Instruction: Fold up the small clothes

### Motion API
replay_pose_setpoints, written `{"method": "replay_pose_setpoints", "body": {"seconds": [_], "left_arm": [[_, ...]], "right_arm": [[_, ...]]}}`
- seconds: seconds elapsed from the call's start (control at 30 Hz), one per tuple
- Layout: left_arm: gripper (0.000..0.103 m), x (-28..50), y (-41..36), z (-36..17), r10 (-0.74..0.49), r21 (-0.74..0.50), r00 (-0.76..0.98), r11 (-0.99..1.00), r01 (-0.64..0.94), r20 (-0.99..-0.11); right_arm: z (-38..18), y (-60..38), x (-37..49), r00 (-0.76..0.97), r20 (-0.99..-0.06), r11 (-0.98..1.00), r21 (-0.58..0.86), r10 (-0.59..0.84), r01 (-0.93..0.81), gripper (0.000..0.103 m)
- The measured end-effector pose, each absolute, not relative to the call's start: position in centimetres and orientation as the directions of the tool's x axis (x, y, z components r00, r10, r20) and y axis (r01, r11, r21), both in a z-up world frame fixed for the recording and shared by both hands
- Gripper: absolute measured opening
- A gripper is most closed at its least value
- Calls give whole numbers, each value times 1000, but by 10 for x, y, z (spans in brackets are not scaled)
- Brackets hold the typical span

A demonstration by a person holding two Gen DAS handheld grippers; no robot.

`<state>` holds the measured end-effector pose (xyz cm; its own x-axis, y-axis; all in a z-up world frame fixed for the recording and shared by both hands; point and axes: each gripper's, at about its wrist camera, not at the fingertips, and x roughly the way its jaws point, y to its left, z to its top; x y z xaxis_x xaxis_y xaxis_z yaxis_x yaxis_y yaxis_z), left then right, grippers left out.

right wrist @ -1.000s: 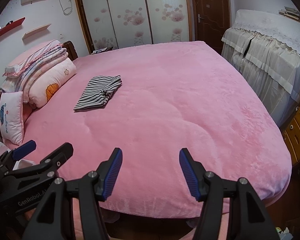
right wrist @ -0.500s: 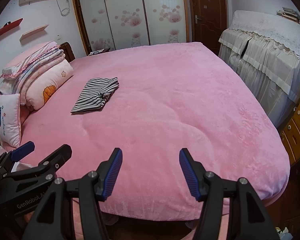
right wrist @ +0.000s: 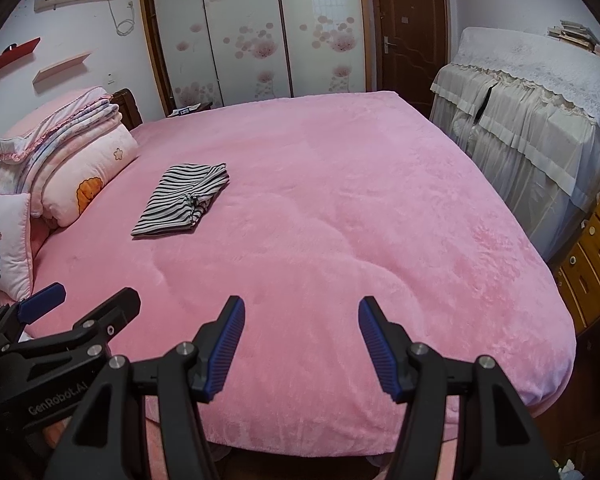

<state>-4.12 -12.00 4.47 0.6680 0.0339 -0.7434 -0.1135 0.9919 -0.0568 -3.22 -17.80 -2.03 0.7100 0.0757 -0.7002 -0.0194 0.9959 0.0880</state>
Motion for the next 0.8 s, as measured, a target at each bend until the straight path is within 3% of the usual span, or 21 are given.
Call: {"method": "replay_pose_setpoints", "body": {"seconds": [0.8], "left_arm": [[102, -20, -116, 38, 20, -67, 653, 992, -107, -757]], "right_arm": [[-27, -177, -17, 711, -700, 996, 86, 73, -18, 60]]}}
